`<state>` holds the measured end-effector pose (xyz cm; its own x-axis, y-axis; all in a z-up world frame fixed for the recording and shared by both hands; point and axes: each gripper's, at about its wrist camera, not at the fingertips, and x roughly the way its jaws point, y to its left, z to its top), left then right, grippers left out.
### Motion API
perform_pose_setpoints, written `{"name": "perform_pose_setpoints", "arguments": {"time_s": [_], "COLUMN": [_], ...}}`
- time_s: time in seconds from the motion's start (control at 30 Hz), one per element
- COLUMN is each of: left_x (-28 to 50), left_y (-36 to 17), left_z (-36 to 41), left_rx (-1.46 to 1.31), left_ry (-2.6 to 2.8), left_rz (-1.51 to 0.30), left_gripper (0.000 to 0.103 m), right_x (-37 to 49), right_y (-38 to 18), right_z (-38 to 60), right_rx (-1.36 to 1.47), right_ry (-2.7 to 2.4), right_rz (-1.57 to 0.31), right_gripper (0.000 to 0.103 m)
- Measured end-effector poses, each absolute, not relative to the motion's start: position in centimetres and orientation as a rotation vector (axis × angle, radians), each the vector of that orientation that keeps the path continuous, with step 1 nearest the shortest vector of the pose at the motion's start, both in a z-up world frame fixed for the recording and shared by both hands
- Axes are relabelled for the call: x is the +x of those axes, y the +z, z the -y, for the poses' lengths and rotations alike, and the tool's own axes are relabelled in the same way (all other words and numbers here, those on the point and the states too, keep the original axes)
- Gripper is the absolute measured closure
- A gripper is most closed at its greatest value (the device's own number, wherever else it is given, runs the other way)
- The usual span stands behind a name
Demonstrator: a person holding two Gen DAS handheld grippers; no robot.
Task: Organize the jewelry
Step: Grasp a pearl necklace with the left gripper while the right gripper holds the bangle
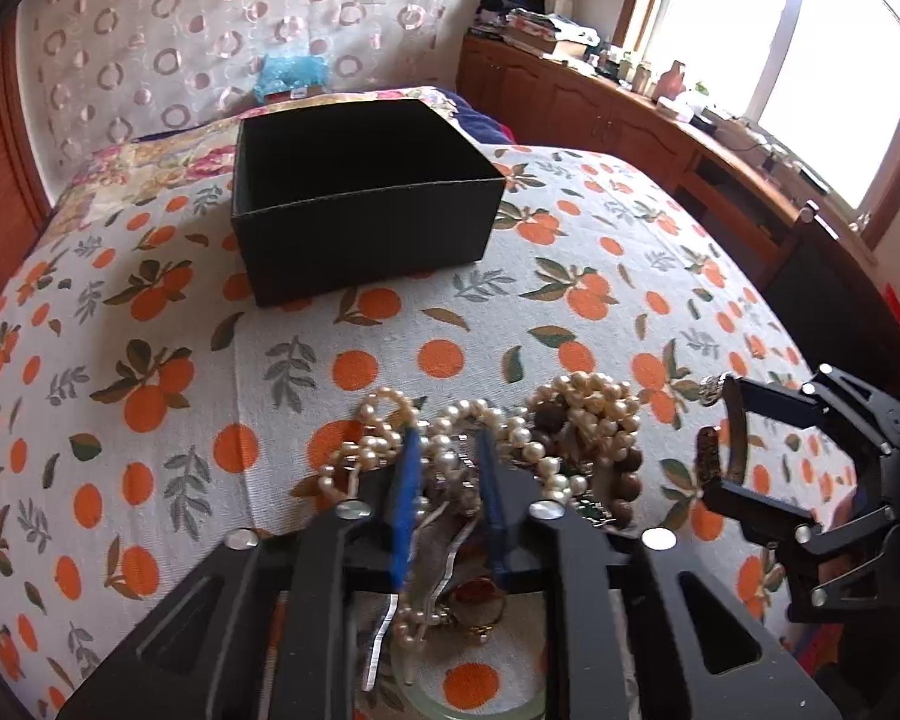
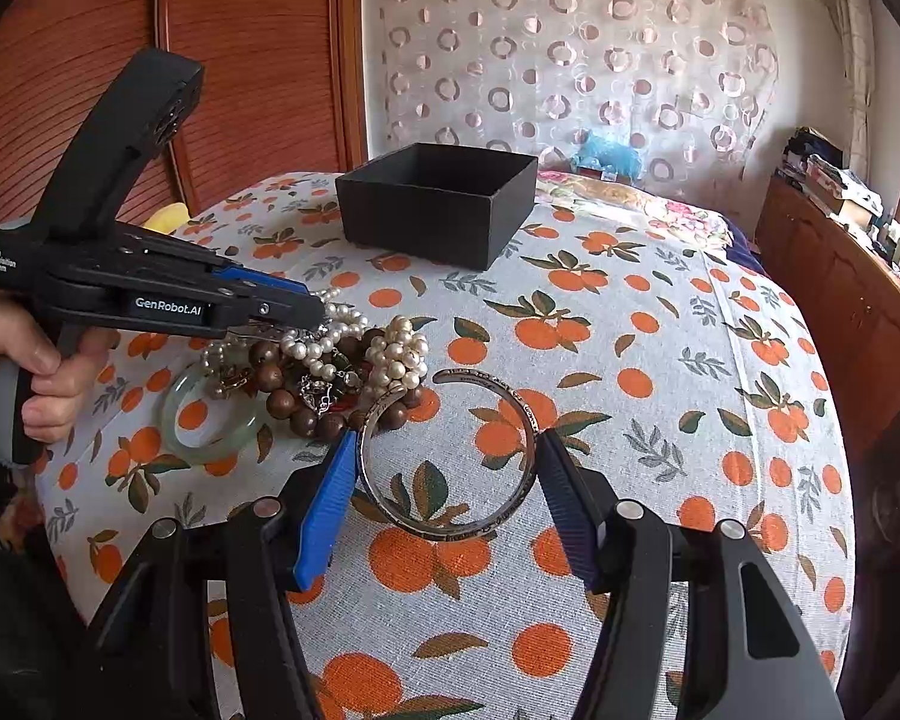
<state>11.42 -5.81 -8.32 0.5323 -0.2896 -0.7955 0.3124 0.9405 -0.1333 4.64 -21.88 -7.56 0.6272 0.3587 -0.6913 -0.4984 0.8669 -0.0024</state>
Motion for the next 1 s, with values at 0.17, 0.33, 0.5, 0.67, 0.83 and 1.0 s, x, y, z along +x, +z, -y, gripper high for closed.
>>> {"name": "perform_pose_setpoints", "arguments": {"time_s": [0.17, 0.33, 0.5, 0.67, 0.83, 1.0], "left_x": [10.8, 10.1, 9.6, 10.0, 10.7, 11.2], "left_y": [-8.2, -7.1, -5.1, -4.9, -6.9, -8.2], "left_z": [5.6, 5.3, 4.6, 4.5, 6.2, 6.4], "left_rx": [0.039, 0.045, 0.040, 0.027, 0.073, 0.097], "left_ry": [-0.367, -0.365, -0.359, -0.366, -0.391, -0.371], "left_rz": [-0.932, -0.881, -0.826, -0.842, -0.917, -0.952], "left_gripper": [0.098, 0.103, 0.103, 0.103, 0.098, 0.095], "right_x": [4.7, 4.6, 4.7, 4.6, 4.8, 4.9], "right_y": [-7.6, -7.7, -7.7, -7.6, -7.6, -7.7], "right_z": [21.9, 21.9, 21.9, 21.8, 21.8, 21.9], "right_rx": [-0.203, -0.206, -0.210, -0.211, -0.207, -0.206], "right_ry": [0.496, 0.501, 0.499, 0.499, 0.495, 0.495], "right_rz": [-0.744, -0.742, -0.742, -0.743, -0.747, -0.746], "right_gripper": [0.040, 0.040, 0.040, 0.040, 0.040, 0.040]}}
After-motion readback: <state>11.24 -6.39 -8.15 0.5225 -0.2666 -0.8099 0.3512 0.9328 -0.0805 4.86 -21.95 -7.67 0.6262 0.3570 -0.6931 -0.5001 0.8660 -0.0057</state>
